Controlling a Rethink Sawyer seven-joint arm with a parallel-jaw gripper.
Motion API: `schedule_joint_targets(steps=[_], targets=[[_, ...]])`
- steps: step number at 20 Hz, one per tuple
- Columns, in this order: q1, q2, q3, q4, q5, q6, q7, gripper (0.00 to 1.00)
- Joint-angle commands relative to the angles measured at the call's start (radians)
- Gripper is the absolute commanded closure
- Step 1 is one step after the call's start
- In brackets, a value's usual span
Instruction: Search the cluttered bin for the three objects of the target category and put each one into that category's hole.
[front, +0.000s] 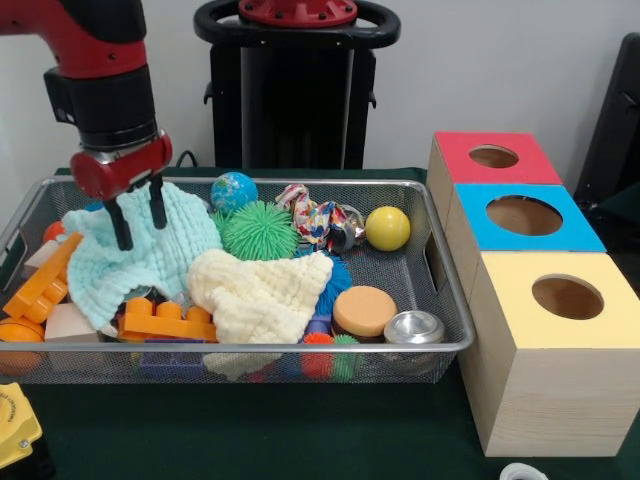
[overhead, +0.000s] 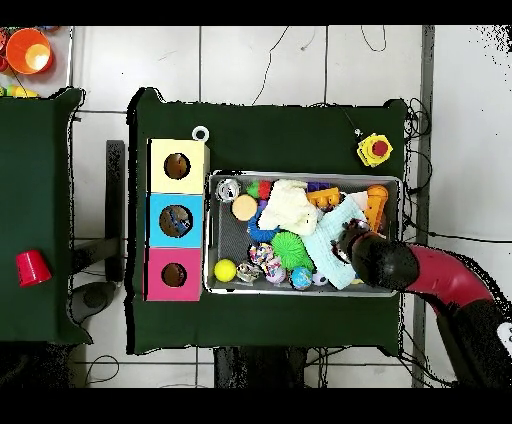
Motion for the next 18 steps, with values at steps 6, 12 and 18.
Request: schedule_joint_targets(steps=[6,12,18], targets=[[0.039,0.02,-0.086,0.083,-0.078,-0.02,0.147,0.0],[0.079,0.069,-0.079,0.059,-0.083,-0.015,0.122,0.0],[0.112,0.185,-0.058,0.001,-0.089,-0.067,0.113,0.0]])
